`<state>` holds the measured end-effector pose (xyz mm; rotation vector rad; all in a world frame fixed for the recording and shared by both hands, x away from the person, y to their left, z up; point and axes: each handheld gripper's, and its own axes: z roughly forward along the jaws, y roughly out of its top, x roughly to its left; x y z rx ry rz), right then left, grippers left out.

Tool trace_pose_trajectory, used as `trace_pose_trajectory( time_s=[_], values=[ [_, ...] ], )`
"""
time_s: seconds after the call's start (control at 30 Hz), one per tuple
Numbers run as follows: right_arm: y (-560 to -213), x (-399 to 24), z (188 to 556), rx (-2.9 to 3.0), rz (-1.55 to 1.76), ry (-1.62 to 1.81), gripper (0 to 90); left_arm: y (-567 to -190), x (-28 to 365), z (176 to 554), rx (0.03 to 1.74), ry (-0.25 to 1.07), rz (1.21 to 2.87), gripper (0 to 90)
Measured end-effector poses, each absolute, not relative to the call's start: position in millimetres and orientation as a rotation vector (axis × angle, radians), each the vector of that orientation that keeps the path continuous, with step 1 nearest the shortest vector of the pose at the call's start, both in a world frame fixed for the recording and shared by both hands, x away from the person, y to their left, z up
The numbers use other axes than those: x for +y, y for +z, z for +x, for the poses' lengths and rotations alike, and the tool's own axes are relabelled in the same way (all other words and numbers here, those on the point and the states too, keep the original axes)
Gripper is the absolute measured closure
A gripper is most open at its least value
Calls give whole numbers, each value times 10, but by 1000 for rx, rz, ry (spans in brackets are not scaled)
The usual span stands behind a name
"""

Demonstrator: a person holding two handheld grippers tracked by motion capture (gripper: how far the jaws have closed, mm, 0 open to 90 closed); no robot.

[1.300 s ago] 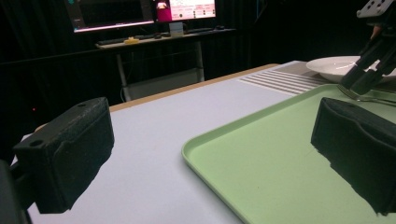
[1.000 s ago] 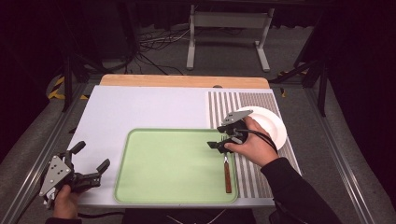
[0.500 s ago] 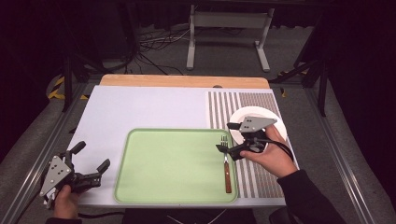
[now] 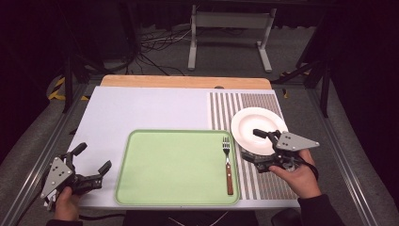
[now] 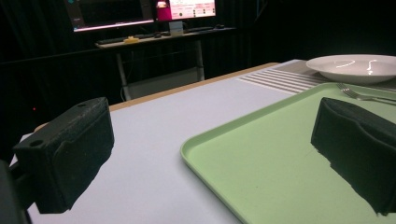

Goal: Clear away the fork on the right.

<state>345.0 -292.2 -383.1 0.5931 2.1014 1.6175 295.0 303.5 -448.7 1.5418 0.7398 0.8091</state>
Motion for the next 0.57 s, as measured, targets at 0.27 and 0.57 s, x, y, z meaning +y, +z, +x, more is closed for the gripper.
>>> trace_pose_trajectory(
  time_s=[0.27,0.57],
  values=[
    [-4050,-3175,3379,2002,624,1659,111,-4488,3036,2949,738,810,1544,0],
    [-4317,-3426,3323,1927,713,1676,115,-4479,3044,2942,727,804,1534,0]
  ],
)
